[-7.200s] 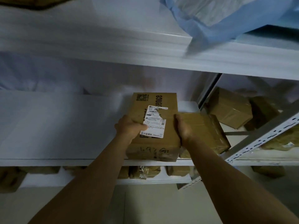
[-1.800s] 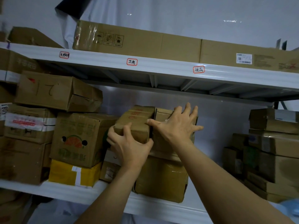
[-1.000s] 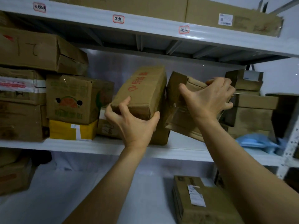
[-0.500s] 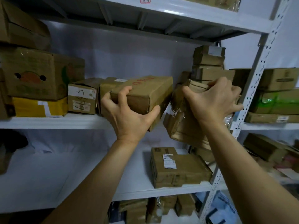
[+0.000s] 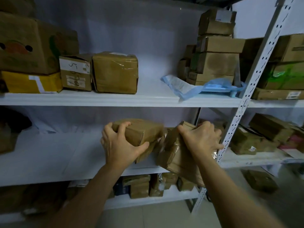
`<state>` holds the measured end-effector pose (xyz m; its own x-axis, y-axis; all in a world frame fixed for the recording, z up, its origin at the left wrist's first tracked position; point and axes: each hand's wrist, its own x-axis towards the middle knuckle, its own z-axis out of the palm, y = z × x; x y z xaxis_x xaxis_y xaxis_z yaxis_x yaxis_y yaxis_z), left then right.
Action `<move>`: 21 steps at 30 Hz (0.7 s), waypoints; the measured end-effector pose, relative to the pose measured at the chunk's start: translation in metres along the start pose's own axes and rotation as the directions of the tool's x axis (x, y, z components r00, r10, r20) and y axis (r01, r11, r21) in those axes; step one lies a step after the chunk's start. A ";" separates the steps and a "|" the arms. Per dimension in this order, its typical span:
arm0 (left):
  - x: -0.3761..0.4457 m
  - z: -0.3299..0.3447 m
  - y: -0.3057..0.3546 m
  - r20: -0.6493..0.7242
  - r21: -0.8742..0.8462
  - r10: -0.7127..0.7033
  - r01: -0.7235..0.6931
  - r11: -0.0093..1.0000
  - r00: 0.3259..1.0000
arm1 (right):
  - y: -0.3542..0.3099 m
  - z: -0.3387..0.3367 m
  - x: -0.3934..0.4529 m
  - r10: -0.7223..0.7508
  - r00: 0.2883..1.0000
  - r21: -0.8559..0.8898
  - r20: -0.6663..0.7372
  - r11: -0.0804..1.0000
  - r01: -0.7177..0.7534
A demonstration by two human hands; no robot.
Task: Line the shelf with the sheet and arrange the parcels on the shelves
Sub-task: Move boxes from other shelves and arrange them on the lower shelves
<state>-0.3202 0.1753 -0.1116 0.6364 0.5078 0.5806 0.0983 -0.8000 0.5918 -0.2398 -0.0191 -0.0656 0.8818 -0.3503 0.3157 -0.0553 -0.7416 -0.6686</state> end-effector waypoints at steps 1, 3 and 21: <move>0.000 0.004 -0.011 0.020 0.031 -0.030 0.029 0.999 0.999 | 0.003 0.012 -0.004 0.009 1.000 -0.006 0.026 1.000 -0.009; 0.003 0.011 -0.033 0.042 0.078 -0.083 0.079 0.994 0.996 | 0.004 0.038 -0.009 0.031 0.997 0.000 0.067 1.000 -0.031; 0.029 0.149 -0.278 0.454 -0.552 -0.871 0.826 -0.113 0.185 | -0.007 0.262 -0.029 0.732 0.606 0.486 0.312 0.425 -0.764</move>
<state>-0.2152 0.3648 -0.3431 0.3795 0.6457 -0.6626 0.0922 0.6862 0.7215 -0.1426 0.1461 -0.2460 0.6399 -0.5767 -0.5079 -0.4695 0.2299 -0.8525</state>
